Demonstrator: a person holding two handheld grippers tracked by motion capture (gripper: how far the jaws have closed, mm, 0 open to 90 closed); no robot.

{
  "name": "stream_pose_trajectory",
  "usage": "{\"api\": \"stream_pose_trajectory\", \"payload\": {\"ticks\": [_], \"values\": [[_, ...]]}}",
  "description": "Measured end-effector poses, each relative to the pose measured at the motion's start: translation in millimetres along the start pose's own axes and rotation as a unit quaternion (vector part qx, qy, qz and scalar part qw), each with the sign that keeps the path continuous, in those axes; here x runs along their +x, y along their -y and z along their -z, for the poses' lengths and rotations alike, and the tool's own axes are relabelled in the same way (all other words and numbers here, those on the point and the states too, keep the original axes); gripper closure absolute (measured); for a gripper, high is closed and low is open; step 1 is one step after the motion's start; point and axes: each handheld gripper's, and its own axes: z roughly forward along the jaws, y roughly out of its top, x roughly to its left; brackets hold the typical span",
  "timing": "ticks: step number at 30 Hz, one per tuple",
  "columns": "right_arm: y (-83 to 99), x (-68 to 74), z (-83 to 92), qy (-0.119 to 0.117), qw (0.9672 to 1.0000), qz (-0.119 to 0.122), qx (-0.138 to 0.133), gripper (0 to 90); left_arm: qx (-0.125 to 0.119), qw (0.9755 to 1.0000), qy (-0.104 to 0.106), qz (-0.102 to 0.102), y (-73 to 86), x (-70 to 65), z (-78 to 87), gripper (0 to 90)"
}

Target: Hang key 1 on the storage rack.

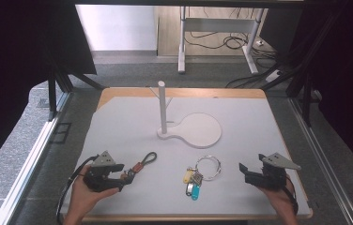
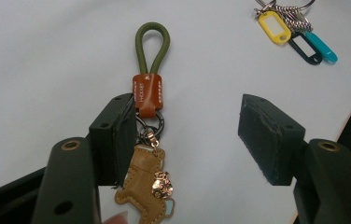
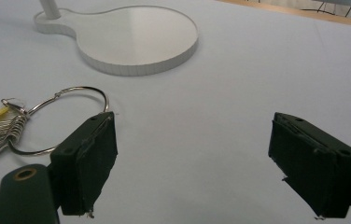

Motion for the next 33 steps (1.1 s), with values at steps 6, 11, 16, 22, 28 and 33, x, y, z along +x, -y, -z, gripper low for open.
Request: {"api": "stream_pose_trajectory", "payload": {"ticks": [6,11,16,22,28,33], "values": [[2.5,-10.6,4.2,-0.004,0.9998,-0.018,0.0,17.0,0.001,1.0,-0.002,-0.004,0.2,0.4,3.5,37.8],[3.3,-8.2,2.6,-0.009,0.9999,-0.013,0.005,17.3,0.0,1.0,-0.003,-0.006,0.5,1.4,4.8,37.8],[4.3,-4.6,2.0,-0.023,0.9996,-0.013,0.01,17.7,-0.005,0.9999,-0.008,-0.004,1.1,1.4,11.1,37.7],[6.5,-5.2,2.0,-0.02,0.9996,-0.006,0.019,18.3,-0.004,0.9999,-0.008,-0.005,1.4,1.5,10.6,37.7],[4.7,-7.3,-0.1,-0.031,0.9993,-0.009,0.021,18.9,0.0,0.9999,-0.014,-0.004,2.4,1.6,11.1,37.7],[5.9,-9.5,-2.0,-0.039,0.9989,-0.008,0.023,19.4,0.0,0.9998,-0.018,0.003,3.4,1.8,12.7,37.6]]}}
